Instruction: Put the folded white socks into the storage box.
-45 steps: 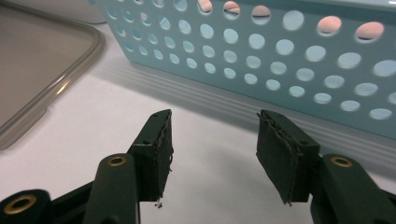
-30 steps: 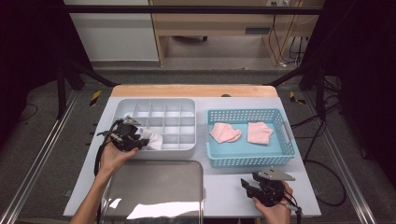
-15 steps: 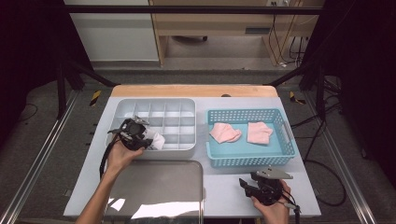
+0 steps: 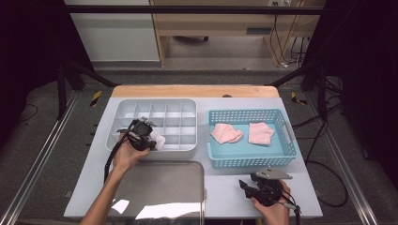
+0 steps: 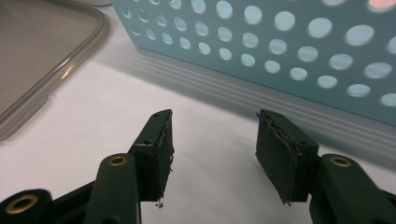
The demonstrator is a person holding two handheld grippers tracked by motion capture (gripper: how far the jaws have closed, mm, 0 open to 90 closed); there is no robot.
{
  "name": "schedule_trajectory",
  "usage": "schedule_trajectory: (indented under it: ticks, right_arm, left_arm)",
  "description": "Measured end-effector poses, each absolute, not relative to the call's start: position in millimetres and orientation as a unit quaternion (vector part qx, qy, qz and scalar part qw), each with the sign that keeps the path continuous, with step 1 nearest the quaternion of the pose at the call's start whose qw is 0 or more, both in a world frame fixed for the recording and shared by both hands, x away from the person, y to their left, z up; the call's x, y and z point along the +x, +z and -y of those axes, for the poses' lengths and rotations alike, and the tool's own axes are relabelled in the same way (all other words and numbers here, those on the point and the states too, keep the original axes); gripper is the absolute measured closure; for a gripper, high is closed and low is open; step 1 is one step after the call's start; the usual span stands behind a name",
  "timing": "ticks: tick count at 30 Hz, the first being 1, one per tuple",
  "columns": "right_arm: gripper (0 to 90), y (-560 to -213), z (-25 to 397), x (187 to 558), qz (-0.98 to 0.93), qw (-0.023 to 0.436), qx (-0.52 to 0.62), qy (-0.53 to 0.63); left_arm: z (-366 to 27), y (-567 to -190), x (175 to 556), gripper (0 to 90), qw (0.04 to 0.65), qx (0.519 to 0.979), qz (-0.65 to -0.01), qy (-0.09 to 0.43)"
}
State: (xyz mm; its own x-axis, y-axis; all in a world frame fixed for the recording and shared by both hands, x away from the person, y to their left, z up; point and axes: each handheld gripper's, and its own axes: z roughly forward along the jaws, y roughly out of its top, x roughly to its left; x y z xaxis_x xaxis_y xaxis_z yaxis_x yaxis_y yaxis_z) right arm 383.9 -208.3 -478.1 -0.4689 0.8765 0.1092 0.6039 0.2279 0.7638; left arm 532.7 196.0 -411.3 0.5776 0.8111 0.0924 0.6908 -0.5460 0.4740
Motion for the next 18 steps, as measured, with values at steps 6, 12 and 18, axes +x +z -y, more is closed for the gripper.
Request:
schedule_trajectory:
  ticks: [6,12,18]
  right_arm:
    - [46.2,-478,208,383,-0.765,0.175,0.482,0.389]
    - [46.2,-479,209,384,-0.764,0.174,0.485,0.388]
    - [44.5,-478,208,383,-0.764,0.174,0.484,0.390]
  left_arm:
    - [-195,-419,536,71.4,0.187,0.871,-0.435,0.131]
    - [-195,-421,535,70.9,0.189,0.869,-0.436,0.135]
    - [-208,-418,529,63.9,0.250,0.851,-0.445,0.123]
